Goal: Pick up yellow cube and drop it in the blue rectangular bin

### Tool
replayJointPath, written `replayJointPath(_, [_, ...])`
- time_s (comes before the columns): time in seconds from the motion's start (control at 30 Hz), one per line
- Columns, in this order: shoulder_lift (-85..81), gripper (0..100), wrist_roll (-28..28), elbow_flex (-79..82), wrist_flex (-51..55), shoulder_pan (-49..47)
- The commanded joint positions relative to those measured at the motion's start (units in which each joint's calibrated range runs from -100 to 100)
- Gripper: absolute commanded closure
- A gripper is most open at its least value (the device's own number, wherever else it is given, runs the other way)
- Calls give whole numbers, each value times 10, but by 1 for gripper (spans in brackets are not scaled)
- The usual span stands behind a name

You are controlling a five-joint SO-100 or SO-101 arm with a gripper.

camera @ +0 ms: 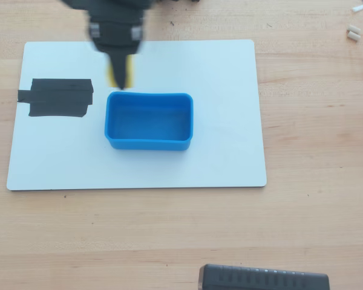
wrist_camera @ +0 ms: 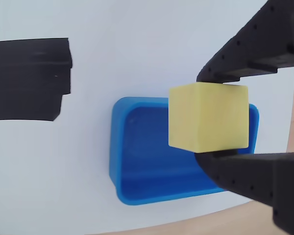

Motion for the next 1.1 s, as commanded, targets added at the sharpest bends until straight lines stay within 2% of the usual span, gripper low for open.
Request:
replayJointPath(0.0, [-58,91,-22,34,-13,-61])
replayJointPath(0.3, [-78,91,-19,126,-148,-71])
replayJointPath(0.77, [-83,90,-11,229,-295,-57])
replayJointPath(0.87, [-84,80,-8,230,-290,-57])
replayJointPath(1.07, [-153,73,-7,270,-277,-73])
